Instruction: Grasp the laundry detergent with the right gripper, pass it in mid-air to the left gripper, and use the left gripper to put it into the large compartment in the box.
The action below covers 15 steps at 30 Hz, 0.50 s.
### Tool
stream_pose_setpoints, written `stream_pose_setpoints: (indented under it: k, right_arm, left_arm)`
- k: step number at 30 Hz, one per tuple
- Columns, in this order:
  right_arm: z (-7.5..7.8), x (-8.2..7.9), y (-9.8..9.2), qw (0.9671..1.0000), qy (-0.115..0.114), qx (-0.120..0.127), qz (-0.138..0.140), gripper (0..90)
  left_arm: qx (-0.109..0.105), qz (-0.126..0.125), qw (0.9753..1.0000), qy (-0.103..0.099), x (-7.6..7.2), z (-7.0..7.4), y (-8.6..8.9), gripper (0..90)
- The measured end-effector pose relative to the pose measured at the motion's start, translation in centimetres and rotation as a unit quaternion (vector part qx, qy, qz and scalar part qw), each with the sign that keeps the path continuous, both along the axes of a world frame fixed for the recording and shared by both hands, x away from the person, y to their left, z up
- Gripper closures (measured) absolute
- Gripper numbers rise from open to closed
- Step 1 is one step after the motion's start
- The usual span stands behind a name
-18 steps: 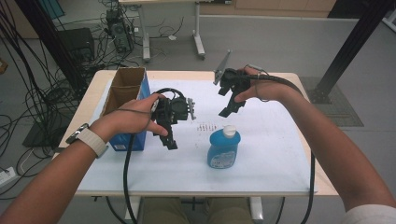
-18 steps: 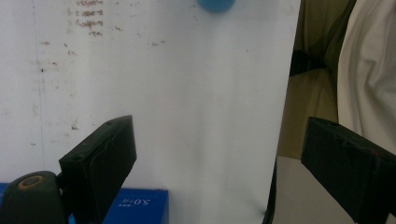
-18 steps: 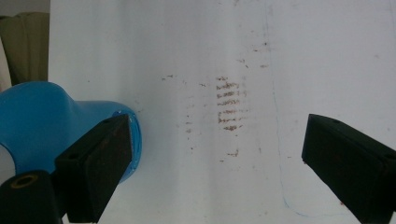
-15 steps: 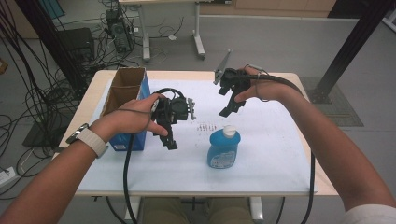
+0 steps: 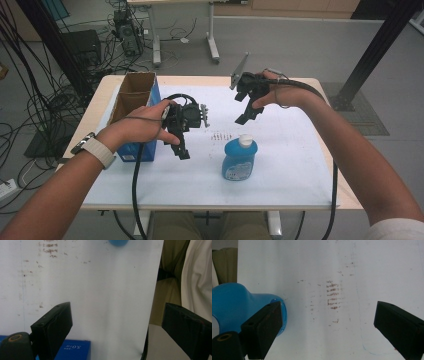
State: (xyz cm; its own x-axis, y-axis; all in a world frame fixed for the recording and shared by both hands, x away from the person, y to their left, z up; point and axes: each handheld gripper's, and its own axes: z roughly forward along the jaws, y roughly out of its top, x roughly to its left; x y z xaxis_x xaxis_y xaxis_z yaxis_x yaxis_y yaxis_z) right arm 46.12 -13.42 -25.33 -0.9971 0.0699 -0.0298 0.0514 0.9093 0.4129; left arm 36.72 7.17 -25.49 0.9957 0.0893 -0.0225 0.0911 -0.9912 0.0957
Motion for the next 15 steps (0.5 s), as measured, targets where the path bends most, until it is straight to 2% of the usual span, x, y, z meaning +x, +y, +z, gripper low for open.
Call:
stream_pose_setpoints:
  k: [15]
  right_arm:
    - [0.10,-0.21,-0.04,1.0000,-0.001,-0.002,-0.001,6.9]
  left_arm:
    - [0.001,0.000,1.0000,-0.005,-0.02,0.01,-0.27,10.2]
